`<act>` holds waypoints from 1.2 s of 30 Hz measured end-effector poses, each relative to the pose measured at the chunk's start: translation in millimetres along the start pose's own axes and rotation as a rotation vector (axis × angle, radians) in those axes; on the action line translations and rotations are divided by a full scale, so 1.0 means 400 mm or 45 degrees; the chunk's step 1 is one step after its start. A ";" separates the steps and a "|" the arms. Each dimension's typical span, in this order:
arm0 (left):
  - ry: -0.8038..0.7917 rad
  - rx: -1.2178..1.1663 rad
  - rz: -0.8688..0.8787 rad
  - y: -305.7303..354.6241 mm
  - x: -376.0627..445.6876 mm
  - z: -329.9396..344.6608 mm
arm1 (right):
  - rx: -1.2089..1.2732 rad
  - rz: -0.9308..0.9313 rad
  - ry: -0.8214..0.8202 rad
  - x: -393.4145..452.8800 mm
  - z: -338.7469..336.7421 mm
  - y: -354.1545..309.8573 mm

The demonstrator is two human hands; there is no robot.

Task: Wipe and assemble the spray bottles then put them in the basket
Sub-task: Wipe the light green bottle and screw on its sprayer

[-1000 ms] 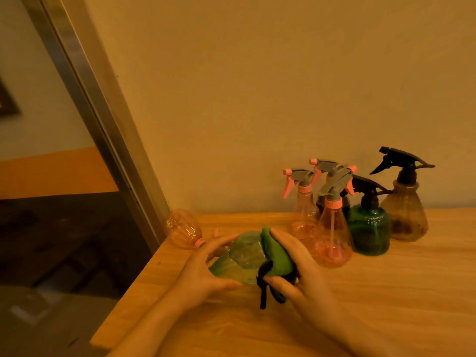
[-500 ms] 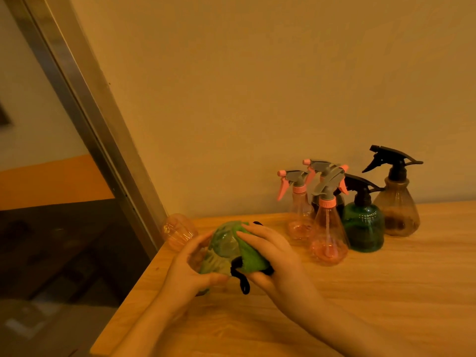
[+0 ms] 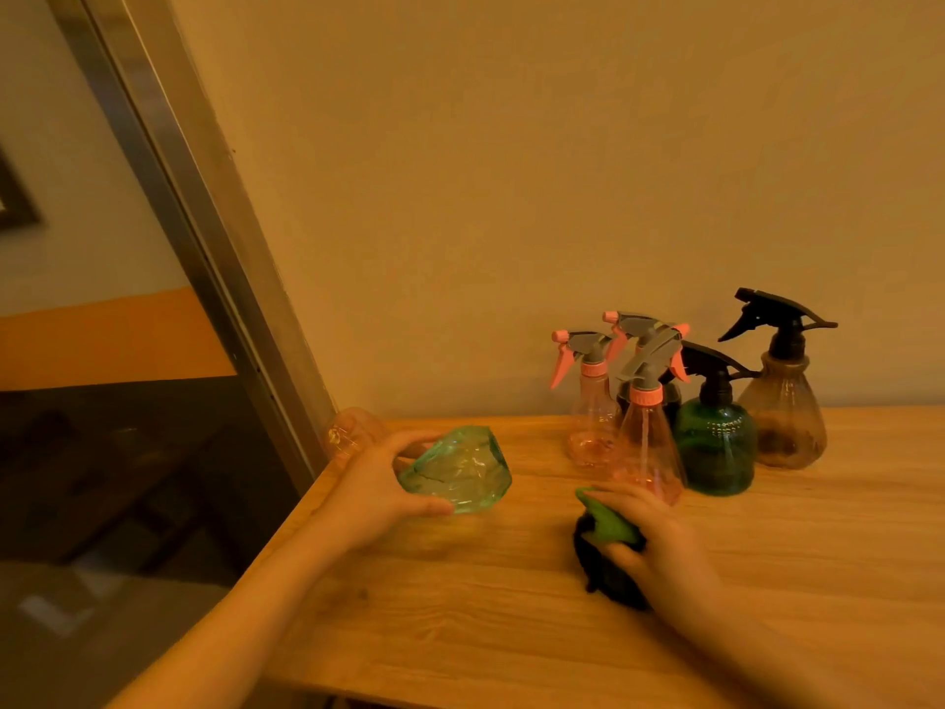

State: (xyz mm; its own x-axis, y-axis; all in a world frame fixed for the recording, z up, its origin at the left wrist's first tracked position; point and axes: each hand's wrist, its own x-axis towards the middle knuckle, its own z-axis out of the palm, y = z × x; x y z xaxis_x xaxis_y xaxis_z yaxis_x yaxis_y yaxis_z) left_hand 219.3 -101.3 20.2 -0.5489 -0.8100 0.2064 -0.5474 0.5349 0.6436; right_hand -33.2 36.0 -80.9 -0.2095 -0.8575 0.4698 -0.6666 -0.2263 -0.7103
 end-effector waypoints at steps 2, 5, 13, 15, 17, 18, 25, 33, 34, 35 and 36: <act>-0.084 0.155 -0.015 0.000 0.028 -0.010 | -0.018 0.053 -0.002 -0.004 -0.017 0.024; -0.196 0.285 -0.054 0.002 0.073 -0.016 | 0.005 0.092 0.009 -0.002 -0.032 0.046; -0.337 0.668 -0.005 0.020 0.231 0.020 | 0.063 0.068 -0.065 0.004 -0.051 0.064; -0.383 0.848 0.031 0.036 0.281 0.033 | 0.099 0.094 -0.077 0.004 -0.048 0.070; -0.431 0.994 0.054 0.059 0.329 0.045 | 0.147 0.103 -0.069 0.000 -0.048 0.077; -0.455 1.046 0.057 0.071 0.351 0.050 | 0.162 0.096 -0.060 0.000 -0.048 0.079; -0.632 1.275 0.024 0.124 0.447 0.076 | 0.215 0.090 -0.046 0.002 -0.053 0.086; -0.756 1.378 0.082 0.131 0.479 0.109 | 0.263 0.101 -0.041 0.008 -0.049 0.096; -0.773 1.401 0.098 0.135 0.482 0.113 | 0.266 0.102 -0.039 0.009 -0.048 0.096; -0.792 1.430 0.112 0.138 0.484 0.118 | 0.269 0.100 -0.035 0.009 -0.047 0.096; -0.812 1.463 0.129 0.144 0.486 0.124 | 0.270 0.096 -0.032 0.010 -0.047 0.096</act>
State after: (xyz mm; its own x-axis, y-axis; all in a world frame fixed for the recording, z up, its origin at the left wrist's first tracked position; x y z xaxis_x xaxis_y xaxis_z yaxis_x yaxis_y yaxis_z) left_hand 49.8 -216.2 60.7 -0.6452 -0.6692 -0.3687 -0.5344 0.7401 -0.4083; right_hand -72.8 32.7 -96.6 -0.2334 -0.8862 0.4003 -0.4837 -0.2513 -0.8384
